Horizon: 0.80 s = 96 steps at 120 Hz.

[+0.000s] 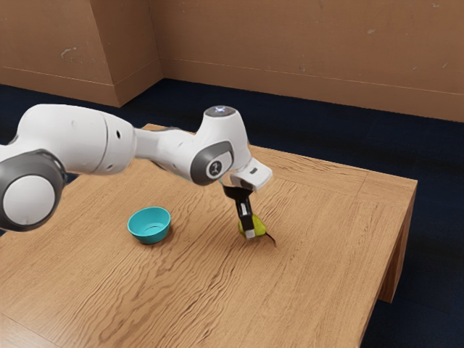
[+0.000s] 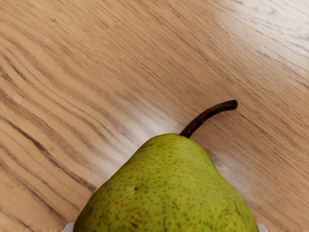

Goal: Place the pear in the bowl.

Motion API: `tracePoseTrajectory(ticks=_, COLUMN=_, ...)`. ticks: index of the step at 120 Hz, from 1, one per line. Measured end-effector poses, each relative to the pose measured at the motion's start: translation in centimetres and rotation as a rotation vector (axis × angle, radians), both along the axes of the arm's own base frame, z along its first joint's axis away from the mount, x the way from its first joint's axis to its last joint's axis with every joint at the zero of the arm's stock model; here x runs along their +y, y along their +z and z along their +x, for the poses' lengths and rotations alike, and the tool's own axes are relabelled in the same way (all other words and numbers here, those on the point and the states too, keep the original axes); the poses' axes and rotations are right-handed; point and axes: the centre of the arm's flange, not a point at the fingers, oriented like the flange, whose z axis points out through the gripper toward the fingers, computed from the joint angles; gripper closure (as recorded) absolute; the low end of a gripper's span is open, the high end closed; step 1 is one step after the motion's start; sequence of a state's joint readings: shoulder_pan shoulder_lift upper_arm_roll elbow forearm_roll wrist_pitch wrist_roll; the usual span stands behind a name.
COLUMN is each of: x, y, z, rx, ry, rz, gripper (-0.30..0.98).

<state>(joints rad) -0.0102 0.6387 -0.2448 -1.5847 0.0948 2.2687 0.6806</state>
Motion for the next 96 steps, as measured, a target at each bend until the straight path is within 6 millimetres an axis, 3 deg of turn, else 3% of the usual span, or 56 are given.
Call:
tracePoseTrajectory(ticks=13, x=0.6, y=1.8, z=0.1, rx=-0.019, ry=0.02, rz=-0.003, gripper=0.46)
tracePoseTrajectory(ticks=28, x=3.8, y=3.4, z=0.2, rx=-0.019, ry=0.078, rz=-0.004, gripper=0.5)
tracePoseTrajectory(ticks=40, x=7.6, y=4.6, z=-0.2, rx=-0.01, ry=0.134, rz=0.005, gripper=0.52)
tracePoseTrajectory(ticks=66, x=15.6, y=6.4, z=-4.9, rx=0.035, ry=0.253, rz=0.047, gripper=0.54)
tracePoseTrajectory(ticks=96, x=21.5, y=7.3, z=-8.1, rx=0.058, ry=0.358, rz=0.035, gripper=0.55)
